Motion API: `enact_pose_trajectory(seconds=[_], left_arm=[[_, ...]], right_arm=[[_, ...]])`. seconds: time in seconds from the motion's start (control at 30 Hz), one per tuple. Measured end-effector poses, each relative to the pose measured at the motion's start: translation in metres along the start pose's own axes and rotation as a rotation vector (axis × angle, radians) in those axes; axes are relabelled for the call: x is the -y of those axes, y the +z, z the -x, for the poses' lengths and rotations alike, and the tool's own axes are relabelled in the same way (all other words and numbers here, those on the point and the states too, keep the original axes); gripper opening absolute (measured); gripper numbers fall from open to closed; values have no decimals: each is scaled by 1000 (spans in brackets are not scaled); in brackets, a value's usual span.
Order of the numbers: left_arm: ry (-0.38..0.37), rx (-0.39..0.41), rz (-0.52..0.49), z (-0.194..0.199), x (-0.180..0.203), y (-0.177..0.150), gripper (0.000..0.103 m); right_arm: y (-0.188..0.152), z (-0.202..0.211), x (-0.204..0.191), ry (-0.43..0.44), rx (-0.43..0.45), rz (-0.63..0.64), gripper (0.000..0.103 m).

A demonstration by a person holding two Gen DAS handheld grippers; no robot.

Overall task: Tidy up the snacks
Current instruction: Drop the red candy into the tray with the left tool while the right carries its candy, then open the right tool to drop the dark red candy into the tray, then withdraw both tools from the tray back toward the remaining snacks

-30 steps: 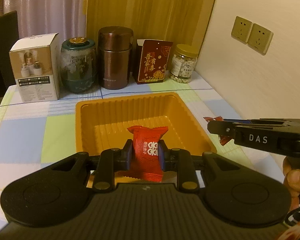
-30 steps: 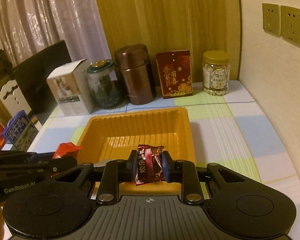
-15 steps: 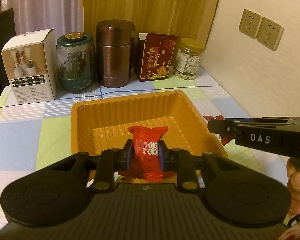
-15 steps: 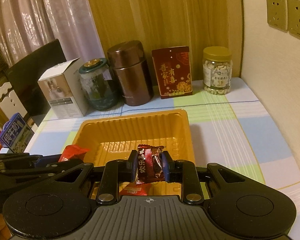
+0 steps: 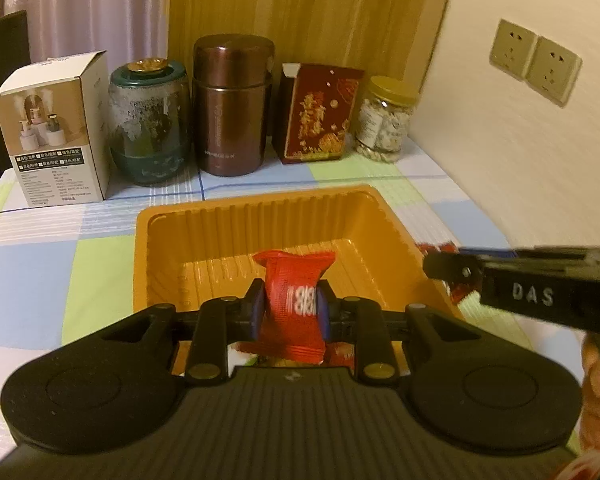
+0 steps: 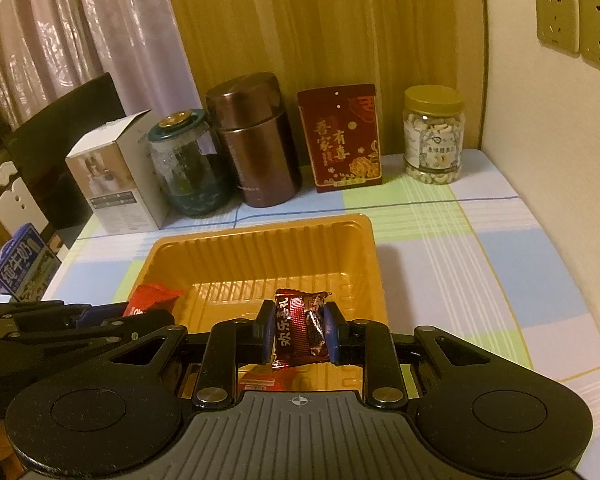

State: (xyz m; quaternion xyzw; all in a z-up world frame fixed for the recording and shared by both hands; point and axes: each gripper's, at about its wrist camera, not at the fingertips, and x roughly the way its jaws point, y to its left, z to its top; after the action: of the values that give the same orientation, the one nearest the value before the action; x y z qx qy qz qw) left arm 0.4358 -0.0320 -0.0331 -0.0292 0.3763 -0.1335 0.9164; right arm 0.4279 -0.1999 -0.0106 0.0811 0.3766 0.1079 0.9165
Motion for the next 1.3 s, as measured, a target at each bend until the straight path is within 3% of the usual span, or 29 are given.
enact_pose_trajectory(seconds=[0.07,1.0,1.07,1.13,1.3], left_arm=[[3,-5,14,-5,-2,0,43],[32,-14,-22,7,-6,-3,42],[36,-15,-22,8,-7,-5,42],[39,-16,-26,9,-7,-8,42],[46,-18,-29,17,-7,-14,42]], right_arm=[[-1,-1,1,-1,-3,-3,26],[-1,-7,6,23,8,-40,26],[-1,-7,9,35,20,-56,30],[-2,-6,13,46,29,-77,50],[-10,2,22,24,38,-102,51]])
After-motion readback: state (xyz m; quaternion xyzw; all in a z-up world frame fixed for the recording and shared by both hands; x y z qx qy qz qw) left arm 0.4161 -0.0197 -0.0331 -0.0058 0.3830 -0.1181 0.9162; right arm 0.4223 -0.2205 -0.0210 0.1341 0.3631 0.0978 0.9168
